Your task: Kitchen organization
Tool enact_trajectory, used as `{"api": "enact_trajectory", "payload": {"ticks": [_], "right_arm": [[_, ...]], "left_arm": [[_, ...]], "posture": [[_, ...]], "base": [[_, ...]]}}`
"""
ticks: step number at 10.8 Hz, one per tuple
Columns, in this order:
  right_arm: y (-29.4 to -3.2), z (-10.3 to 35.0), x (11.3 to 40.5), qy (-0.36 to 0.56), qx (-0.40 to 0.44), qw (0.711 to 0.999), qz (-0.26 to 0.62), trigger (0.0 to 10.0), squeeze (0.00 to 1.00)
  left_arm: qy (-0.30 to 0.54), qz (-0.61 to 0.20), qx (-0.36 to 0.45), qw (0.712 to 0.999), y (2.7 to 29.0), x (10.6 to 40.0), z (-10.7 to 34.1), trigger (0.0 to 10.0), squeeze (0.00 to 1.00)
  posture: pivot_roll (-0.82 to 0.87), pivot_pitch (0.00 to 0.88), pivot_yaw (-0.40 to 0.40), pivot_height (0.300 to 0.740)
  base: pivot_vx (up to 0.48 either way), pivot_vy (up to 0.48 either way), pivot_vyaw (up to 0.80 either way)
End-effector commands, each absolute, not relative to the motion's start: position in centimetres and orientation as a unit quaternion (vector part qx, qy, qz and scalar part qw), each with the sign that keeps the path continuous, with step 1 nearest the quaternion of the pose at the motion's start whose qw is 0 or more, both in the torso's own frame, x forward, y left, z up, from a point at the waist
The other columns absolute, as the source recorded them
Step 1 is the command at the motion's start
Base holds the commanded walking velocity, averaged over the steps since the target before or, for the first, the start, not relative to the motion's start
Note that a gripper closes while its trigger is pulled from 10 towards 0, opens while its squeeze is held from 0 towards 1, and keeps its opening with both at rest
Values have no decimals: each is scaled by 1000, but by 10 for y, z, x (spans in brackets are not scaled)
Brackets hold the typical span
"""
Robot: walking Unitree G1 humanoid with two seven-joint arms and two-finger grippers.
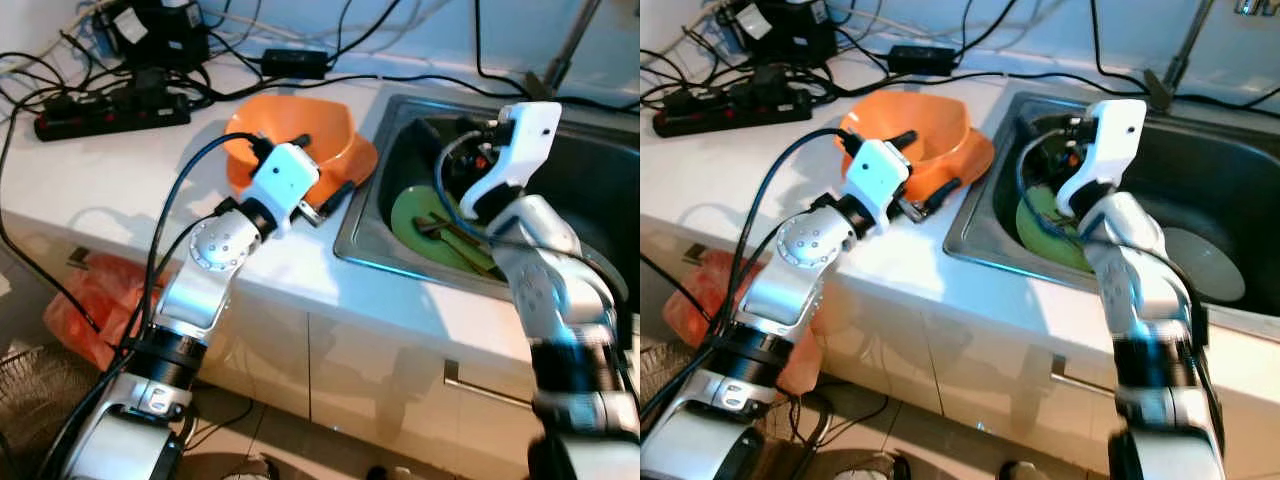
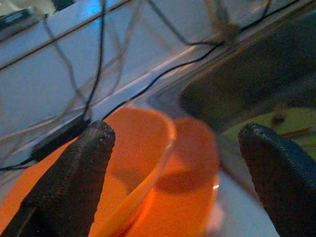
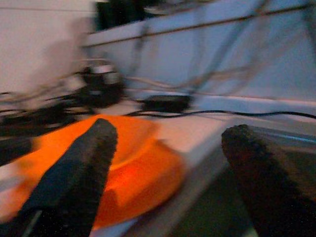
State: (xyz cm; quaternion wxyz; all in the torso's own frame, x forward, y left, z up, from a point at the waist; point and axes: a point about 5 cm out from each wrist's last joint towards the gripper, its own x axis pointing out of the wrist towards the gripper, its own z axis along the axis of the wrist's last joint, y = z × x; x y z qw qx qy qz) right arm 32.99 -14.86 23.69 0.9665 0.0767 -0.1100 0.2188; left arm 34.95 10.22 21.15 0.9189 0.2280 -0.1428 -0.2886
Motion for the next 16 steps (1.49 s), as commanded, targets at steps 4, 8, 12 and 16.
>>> {"api": "enact_trajectory", "payload": {"ticks": [4,8,12,16], "right_arm": [[-120,238,306,-96,92,943,307,10000,0],[-109,244,287,-89,92,929,347,10000,0],[-110,244,282,-75,91,929,351,10000,0],[-111,246,282,-73,88,930,350,10000,0]], "left_arm": [[-123,-243,309,911,131,367,214,10000,0],[-74,-287,363,883,141,377,200,10000,0],[-42,-310,378,871,147,388,194,0,0],[-34,-328,380,865,149,388,186,0,0]], "posture": [[40,86,48,740],[27,103,54,740],[15,107,49,740],[14,107,46,740]], "base": [[0,0,0],[0,0,0],[0,0,0],[0,0,0]]}}
